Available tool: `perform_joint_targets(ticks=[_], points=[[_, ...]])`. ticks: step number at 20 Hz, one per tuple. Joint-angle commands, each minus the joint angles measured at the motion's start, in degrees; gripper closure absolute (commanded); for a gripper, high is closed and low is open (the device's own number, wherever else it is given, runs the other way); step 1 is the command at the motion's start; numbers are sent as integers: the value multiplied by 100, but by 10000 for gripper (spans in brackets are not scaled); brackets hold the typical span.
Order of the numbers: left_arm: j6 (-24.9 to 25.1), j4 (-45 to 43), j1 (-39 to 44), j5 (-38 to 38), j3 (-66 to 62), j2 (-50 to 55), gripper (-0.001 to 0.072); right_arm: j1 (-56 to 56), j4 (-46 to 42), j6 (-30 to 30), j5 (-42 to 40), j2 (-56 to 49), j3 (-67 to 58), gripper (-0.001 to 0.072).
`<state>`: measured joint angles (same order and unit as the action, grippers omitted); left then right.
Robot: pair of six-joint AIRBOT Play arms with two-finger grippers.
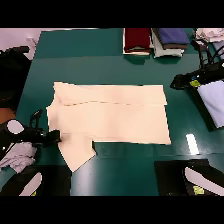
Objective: Fold the shirts.
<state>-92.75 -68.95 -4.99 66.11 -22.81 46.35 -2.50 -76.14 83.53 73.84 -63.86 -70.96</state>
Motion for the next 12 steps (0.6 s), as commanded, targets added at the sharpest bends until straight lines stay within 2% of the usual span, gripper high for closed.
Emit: perform_joint_targets(ticks=[1,4,9,10,11,12], points=[[22,79,2,184,-175,-24,677,-35,-39,-79,249,4,0,263],[107,63,2,407,-505,-87,679,-339,-42,-157,730,74,284,263],[278,68,2,533,-612,-415,678,-1311,-24,-170,817,599,2570,260],[278,70,2,531,-612,-415,678,-1539,24,-170,833,640,3008,233],[278,68,2,494,-612,-415,678,-1759,160,-173,828,658,3421,138],[278,70,2,452,-612,-415,678,-1917,348,-199,809,651,3733,127]])
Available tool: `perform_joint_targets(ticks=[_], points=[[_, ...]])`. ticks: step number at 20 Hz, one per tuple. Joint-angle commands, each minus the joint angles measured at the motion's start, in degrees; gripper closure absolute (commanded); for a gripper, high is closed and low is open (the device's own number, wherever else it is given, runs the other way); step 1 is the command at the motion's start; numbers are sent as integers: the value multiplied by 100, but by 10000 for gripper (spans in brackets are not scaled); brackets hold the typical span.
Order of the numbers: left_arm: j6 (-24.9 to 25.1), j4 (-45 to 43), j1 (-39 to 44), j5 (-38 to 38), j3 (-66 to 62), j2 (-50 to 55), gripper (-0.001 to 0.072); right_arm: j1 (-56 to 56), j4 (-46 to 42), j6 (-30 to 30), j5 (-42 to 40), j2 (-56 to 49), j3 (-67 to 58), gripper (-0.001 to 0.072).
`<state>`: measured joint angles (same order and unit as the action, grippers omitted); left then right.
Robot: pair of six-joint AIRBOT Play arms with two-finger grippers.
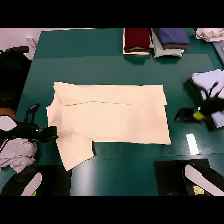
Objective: Fold the shirts.
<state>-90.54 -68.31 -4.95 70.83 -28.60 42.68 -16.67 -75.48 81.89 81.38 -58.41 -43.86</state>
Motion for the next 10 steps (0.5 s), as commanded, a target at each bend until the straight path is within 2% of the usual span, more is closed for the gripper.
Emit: perform_joint_targets(ticks=[1,3,7,9,10], points=[[57,15,-2,-57,-33,-48,678,-605,538,-160,7,94,1281,128],[57,17,-2,-81,-33,-48,678,-575,946,-291,-122,90,1611,132],[59,20,-2,-81,-33,-48,677,138,1141,-197,-407,90,1740,135],[61,20,-2,-74,-33,-48,677,498,1139,-129,-597,90,1740,167],[98,17,-2,-72,-33,-48,677,654,1139,-129,-629,92,1740,235]])
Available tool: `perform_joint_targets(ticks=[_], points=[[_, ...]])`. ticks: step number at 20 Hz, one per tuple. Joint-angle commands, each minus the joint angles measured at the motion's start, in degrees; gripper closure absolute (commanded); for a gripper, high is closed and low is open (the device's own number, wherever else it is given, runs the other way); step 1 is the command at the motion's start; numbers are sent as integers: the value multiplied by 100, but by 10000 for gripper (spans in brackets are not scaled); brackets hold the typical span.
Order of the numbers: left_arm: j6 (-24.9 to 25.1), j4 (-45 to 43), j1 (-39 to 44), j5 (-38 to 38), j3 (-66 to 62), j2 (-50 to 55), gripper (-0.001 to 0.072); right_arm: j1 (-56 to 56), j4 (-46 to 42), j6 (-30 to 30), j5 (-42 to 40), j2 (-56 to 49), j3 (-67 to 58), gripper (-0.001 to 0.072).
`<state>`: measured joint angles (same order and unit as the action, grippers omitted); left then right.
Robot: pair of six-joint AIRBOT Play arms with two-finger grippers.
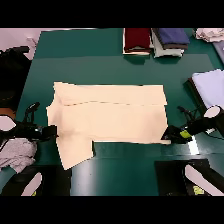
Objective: Fold the shirts.
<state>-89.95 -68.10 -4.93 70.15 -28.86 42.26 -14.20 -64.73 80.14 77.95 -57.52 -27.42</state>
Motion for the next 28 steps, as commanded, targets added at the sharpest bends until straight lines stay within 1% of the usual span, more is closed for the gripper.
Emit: perform_joint_targets(ticks=[1,2,4,6,7,12,14,16,19,22,25,28], points=[[92,-4,-4,17,-7,-7,677,531,59,44,-278,2,92,319],[179,-4,-4,103,-24,-7,678,658,55,42,-269,33,87,441],[195,-24,-4,345,-155,-81,679,826,17,37,-236,256,-13,638],[131,-118,-4,457,-245,-511,680,890,-192,37,-74,623,-306,678],[17,-155,-4,640,-245,-813,680,887,-374,39,90,857,-487,695],[-79,50,-4,2203,-247,-1823,680,551,-1429,37,1051,1821,-1266,695],[-111,116,-4,2194,-345,-1880,680,387,-1637,35,1091,1985,-1526,695],[7,140,-4,1764,-540,-1740,680,341,-1631,33,1029,1762,-1784,695],[404,127,-4,960,-863,-1016,680,560,-1593,31,638,1005,-2194,695],[903,105,-4,-37,-1364,105,680,984,-1593,42,87,-20,-2883,695],[1224,111,-4,-505,-2122,1360,678,1237,-1587,94,2,-1060,-3718,695],[1394,116,-4,-898,-2706,2337,678,1305,-1578,216,11,-1862,-4413,695]])
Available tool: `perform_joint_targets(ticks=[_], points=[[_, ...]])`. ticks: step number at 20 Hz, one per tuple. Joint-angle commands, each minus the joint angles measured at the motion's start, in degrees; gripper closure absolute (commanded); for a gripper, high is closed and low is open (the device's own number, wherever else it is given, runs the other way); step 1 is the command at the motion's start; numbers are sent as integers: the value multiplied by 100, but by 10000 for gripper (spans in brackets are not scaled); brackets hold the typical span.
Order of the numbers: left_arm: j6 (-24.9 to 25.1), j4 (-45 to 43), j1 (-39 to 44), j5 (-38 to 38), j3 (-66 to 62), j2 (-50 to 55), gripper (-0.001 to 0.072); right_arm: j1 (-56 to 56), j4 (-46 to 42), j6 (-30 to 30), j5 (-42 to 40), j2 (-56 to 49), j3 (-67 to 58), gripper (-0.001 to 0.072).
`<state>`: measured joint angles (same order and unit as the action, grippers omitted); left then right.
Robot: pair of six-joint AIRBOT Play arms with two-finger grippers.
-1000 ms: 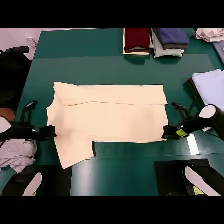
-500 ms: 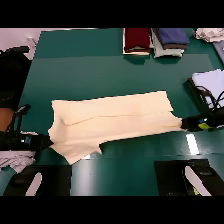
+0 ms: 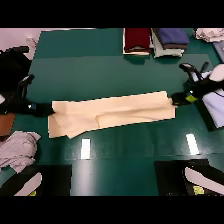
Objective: Fold the shirts.
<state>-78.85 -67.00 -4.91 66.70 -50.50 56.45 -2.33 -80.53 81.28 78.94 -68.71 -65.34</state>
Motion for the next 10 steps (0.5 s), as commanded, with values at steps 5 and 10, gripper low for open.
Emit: perform_joint_targets(ticks=[5,10], points=[[286,39,-7,-721,-885,1539,676,42,463,140,-68,-1502,-1405,694],[81,44,-7,-664,-1165,1539,113,-321,1150,96,-90,-1722,-1827,254]])
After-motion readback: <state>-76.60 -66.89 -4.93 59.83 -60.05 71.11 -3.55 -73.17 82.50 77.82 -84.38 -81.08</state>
